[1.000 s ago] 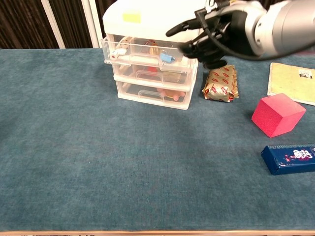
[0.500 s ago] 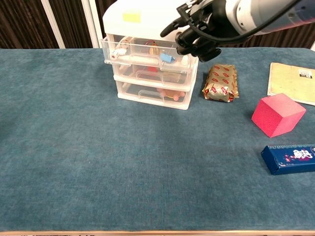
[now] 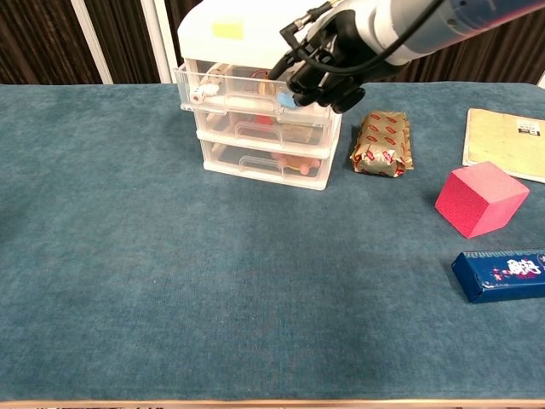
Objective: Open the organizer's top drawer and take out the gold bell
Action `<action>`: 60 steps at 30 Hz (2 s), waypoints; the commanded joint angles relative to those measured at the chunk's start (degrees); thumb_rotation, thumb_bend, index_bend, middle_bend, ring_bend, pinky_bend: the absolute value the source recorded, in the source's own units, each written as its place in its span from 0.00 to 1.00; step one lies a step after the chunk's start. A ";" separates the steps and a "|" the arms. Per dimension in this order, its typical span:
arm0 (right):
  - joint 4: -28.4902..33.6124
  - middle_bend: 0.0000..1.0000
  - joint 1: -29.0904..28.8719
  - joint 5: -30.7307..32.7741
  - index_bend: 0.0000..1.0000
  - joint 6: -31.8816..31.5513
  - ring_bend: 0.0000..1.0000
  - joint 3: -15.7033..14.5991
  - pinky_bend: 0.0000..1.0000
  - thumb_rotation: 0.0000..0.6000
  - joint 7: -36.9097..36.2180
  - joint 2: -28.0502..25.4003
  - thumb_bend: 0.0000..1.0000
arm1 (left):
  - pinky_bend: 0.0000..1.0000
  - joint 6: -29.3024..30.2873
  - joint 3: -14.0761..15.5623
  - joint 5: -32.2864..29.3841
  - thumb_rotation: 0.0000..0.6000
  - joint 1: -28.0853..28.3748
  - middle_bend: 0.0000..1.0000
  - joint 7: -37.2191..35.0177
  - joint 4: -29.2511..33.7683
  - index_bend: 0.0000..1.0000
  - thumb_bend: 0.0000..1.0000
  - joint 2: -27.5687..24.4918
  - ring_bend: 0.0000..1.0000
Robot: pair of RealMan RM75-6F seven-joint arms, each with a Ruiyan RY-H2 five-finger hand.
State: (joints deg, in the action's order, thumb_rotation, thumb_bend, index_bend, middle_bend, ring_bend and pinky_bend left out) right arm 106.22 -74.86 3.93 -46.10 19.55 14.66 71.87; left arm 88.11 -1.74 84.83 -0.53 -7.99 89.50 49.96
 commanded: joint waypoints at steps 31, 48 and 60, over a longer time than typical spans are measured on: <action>-1.40 0.88 -4.31 5.89 0.24 3.17 1.00 0.90 0.97 1.00 1.96 0.24 0.83 | 0.00 -0.19 -0.01 -0.23 1.00 0.02 0.00 -0.10 0.50 0.13 0.24 -0.26 0.00; 1.84 0.88 -4.66 4.02 0.25 5.39 1.00 0.03 0.97 1.00 0.15 -2.02 0.83 | 0.00 -0.16 -0.03 -0.20 1.00 0.04 0.00 0.08 0.56 0.13 0.24 -0.33 0.00; 4.15 0.88 -5.00 2.25 0.25 6.33 1.00 -0.63 0.97 1.00 -1.36 -3.29 0.83 | 0.00 -0.06 -0.03 -0.14 1.00 0.03 0.00 0.18 0.52 0.13 0.24 -0.27 0.00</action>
State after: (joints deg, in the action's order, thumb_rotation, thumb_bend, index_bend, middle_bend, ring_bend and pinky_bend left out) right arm 110.27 -79.82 6.29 -39.85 19.02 13.35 68.63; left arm 88.03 -1.76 84.71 -0.50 -7.79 90.05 49.67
